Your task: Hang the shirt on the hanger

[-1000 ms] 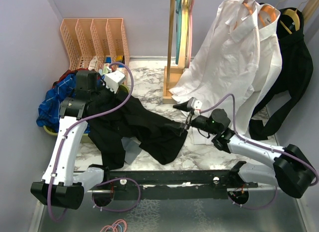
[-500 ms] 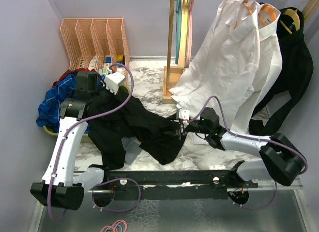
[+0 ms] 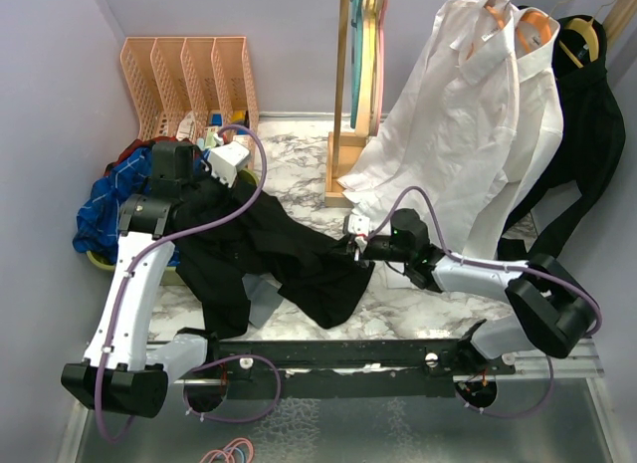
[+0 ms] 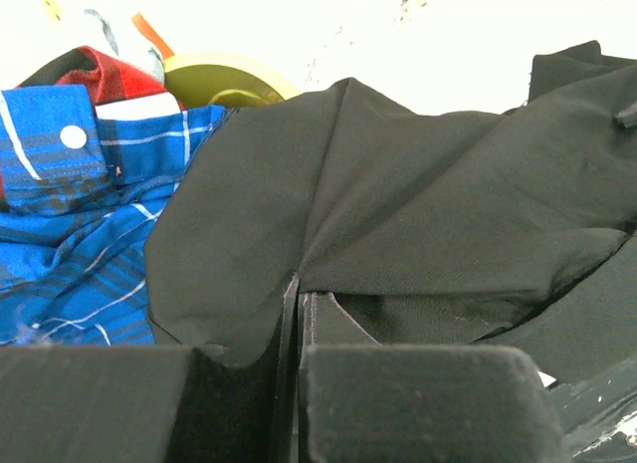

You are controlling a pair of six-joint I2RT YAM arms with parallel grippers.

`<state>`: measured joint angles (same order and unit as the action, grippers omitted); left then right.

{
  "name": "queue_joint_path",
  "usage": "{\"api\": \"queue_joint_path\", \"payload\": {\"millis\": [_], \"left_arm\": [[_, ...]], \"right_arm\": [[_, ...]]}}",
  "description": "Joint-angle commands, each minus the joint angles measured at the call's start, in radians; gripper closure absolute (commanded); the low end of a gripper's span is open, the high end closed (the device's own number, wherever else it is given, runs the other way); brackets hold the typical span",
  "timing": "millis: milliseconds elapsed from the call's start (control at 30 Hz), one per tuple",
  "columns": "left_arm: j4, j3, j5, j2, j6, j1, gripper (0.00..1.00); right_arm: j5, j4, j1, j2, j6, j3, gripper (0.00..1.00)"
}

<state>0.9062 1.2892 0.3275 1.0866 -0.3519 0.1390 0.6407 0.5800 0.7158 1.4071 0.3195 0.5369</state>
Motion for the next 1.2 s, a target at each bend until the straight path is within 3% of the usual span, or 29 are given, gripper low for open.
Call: {"api": "queue_joint_path", "payload": {"millis": [0, 133, 267, 433, 733, 967, 1167], "left_arm": [[0.041, 0.060, 0.036, 0.000, -0.027, 0.003, 1.00], [0.091, 0.151, 0.074, -0.014, -0.053, 0.002, 1.00], [0.132, 0.275, 0.125, -0.020, -0.067, 0.002, 1.00], [0.161, 0.488, 0.183, 0.028, -0.042, 0.002, 1.00], [0.189, 0.979, 0.421, 0.180, -0.006, -0.006, 1.00], [0.108, 1.167, 0.550, 0.195, 0.037, -0.066, 1.00], [0.046, 1.292, 0.561, 0.217, 0.106, -0.105, 1.00]], "right_arm": [[-0.012, -0.032, 0.031, -0.029, -0.027, 0.020, 0.97], [-0.112, -0.080, 0.061, -0.191, -0.199, 0.045, 0.99], [-0.292, -0.331, 0.070, -0.358, -0.374, 0.217, 0.99], [-0.374, -0.516, 0.070, -0.461, -0.395, 0.451, 0.99], [-0.348, -0.739, 0.070, -0.377, -0.349, 0.981, 0.99], [-0.282, -0.832, 0.069, -0.319, -0.325, 1.228, 0.99], [-0.273, -0.788, 0.070, -0.270, -0.281, 1.391, 0.99]]}}
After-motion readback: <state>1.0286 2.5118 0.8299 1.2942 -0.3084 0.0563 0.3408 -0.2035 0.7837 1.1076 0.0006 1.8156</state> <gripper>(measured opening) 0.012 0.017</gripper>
